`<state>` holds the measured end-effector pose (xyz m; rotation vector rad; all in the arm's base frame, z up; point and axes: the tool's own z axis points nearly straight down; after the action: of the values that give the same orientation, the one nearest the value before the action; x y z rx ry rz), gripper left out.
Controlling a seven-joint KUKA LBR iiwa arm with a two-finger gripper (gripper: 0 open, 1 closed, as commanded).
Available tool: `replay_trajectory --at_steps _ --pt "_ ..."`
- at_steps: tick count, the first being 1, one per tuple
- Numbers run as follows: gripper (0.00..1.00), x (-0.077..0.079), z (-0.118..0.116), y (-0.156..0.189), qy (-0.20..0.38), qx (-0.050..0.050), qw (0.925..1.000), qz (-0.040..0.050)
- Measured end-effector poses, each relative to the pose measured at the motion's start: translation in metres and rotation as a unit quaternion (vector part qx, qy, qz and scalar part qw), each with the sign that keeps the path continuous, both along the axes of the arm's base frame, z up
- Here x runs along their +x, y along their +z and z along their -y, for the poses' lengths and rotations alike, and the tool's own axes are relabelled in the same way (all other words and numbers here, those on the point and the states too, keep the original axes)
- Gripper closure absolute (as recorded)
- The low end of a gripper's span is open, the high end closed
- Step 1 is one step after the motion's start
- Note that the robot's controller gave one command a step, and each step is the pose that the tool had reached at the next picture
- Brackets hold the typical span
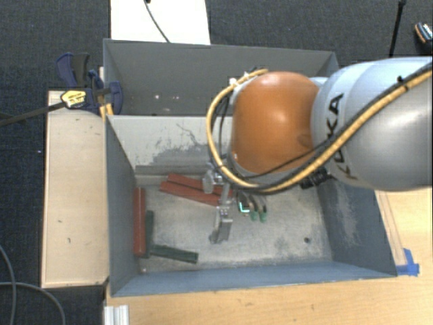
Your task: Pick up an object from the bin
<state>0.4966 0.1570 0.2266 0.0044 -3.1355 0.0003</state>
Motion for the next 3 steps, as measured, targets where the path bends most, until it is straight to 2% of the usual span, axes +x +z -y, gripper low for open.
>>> replay_trajectory --at_steps 1,2,3 --pt "0.0 0.016 -0.032 -0.133 0.134 0.001 0.991 0.0009" --pt "0.0 -0.014 -0.069 -0.154 0.271 0.002 0.9624 0.0087" --pt "1.0 -0.016 -0.068 -0.156 0.266 0.002 0.9638 0.0041"
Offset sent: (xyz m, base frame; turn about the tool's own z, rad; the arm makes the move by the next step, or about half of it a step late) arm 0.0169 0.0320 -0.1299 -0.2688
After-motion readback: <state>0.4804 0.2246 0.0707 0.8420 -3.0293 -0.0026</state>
